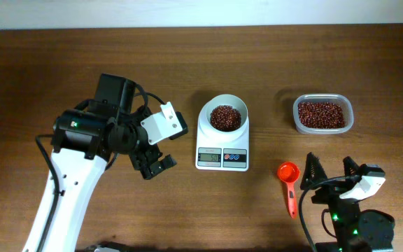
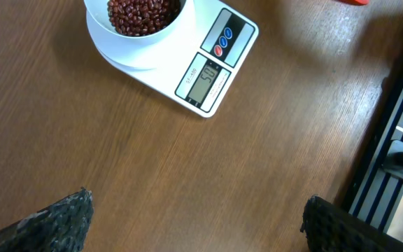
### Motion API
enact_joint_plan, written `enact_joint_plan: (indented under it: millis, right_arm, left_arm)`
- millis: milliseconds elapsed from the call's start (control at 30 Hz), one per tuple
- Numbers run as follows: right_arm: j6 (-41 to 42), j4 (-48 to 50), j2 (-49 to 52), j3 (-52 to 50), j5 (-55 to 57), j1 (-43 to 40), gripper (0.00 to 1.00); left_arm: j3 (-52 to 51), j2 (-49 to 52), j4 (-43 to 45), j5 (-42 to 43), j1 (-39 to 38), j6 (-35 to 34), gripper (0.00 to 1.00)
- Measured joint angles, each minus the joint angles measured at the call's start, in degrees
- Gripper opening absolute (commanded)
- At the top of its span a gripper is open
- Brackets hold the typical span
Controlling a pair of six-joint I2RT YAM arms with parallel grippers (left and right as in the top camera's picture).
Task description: Scoop and weigh 50g on scale
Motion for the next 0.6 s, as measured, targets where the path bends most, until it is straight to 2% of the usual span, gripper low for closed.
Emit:
enact_joint_plan:
  millis: [333,600]
  right_arm:
    - [-5.2,5.42,-0.31,-1.16,-0.44,-2.71,0.99]
    - [-6.54,5.77,-0.31,-1.16,-0.44,-3.67,0.99]
  left_arm:
    - [0.0,0.0,0.0,-0.02,0.0,0.0,0.99]
    - [0.0,0.0,0.0,0.0,-0.02,0.0,0.99]
